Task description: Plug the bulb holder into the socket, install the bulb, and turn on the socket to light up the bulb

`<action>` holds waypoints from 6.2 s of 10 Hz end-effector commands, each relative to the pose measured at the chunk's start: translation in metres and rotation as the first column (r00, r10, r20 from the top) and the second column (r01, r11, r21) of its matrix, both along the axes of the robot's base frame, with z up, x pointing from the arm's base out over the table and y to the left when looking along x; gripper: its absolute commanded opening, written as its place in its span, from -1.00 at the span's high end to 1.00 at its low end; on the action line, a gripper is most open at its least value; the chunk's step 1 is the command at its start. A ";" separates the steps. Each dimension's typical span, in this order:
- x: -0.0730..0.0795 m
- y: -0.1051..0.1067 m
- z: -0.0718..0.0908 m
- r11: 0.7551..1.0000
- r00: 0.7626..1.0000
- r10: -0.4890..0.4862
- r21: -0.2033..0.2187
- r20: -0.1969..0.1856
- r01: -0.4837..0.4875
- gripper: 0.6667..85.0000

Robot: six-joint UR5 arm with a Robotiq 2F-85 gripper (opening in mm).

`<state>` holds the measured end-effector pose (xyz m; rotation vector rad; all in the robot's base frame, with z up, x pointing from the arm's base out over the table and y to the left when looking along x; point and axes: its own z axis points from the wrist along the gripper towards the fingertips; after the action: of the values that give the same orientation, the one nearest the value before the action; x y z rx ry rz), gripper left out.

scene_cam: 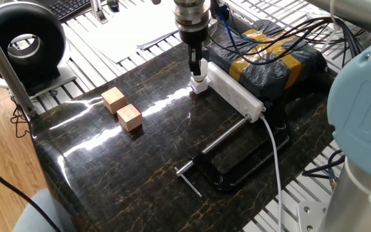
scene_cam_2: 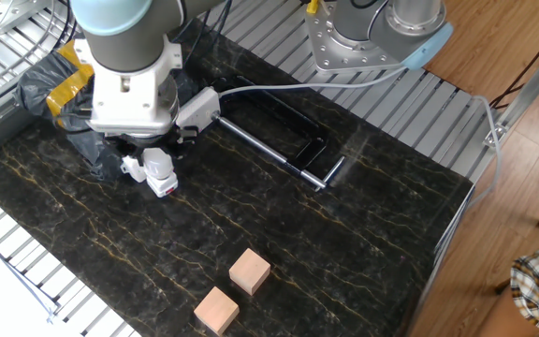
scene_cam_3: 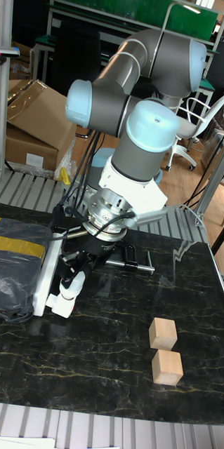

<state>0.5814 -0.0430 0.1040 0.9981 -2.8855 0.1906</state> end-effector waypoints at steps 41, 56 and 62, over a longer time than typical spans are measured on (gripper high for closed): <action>0.002 0.003 0.005 0.208 0.208 0.978 0.111 -0.010 -0.972 -0.54; 0.002 -0.001 0.002 0.122 0.120 0.992 0.122 -0.027 -0.985 -0.19; -0.002 0.002 0.002 0.225 0.223 0.974 0.131 -0.030 -0.966 0.23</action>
<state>0.5810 -0.0454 0.1046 2.6477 -1.5594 0.0699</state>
